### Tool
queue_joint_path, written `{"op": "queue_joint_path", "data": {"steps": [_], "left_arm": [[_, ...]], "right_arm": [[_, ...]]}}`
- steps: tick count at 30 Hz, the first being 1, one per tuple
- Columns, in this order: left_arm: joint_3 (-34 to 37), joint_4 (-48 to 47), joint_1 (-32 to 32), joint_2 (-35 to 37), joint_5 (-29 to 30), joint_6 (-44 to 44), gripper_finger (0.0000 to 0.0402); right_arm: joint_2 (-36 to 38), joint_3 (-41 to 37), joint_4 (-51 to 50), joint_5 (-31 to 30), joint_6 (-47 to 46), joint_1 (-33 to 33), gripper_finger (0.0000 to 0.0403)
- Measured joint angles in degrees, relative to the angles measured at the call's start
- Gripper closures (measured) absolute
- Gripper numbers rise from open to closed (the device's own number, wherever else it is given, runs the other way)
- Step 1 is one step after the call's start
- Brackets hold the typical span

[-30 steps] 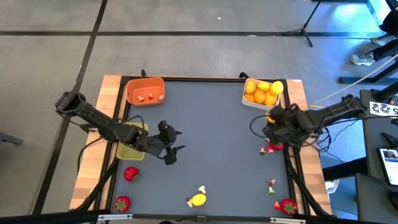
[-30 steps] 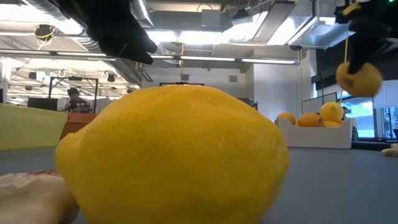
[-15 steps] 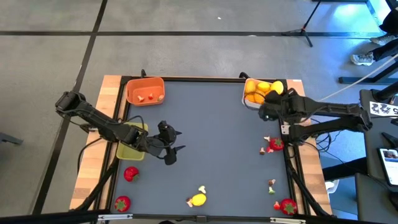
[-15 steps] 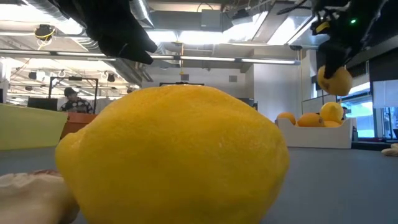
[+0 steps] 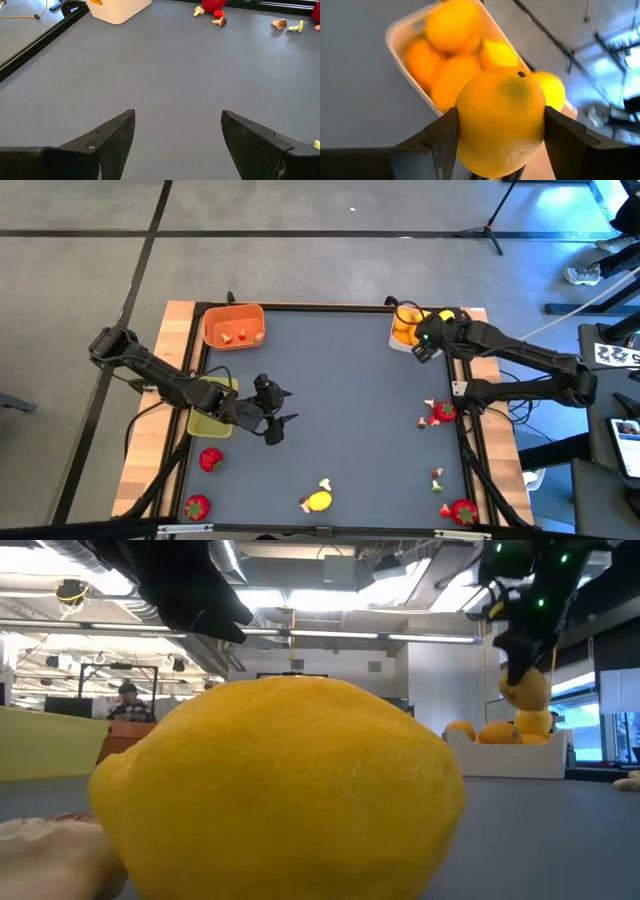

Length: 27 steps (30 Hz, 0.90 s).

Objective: Sort produce into baskets
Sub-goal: Put the lemon into the white bin

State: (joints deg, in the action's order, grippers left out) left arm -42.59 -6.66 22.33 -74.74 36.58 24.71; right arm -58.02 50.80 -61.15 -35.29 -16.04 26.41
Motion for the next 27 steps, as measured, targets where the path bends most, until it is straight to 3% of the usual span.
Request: {"op": "queue_joint_path", "data": {"steps": [12, 18, 27], "left_arm": [[0.00, -0.08, -0.01, 0.00, 0.07, 0.00, 0.0110], [0.00, -0.18, -0.01, 0.00, 0.09, 0.00, 0.0110], [0.00, -0.24, 0.00, 0.00, 0.09, 0.00, 0.0110]], "right_arm": [[-5.54, -4.51, 2.28, 0.87, 3.46, 6.79, 0.0139], [-8.63, -5.38, 3.45, -2.68, 3.02, 7.11, 0.0115], [-11.34, -5.48, 4.69, -2.73, 2.98, 7.09, 0.0099]]}}
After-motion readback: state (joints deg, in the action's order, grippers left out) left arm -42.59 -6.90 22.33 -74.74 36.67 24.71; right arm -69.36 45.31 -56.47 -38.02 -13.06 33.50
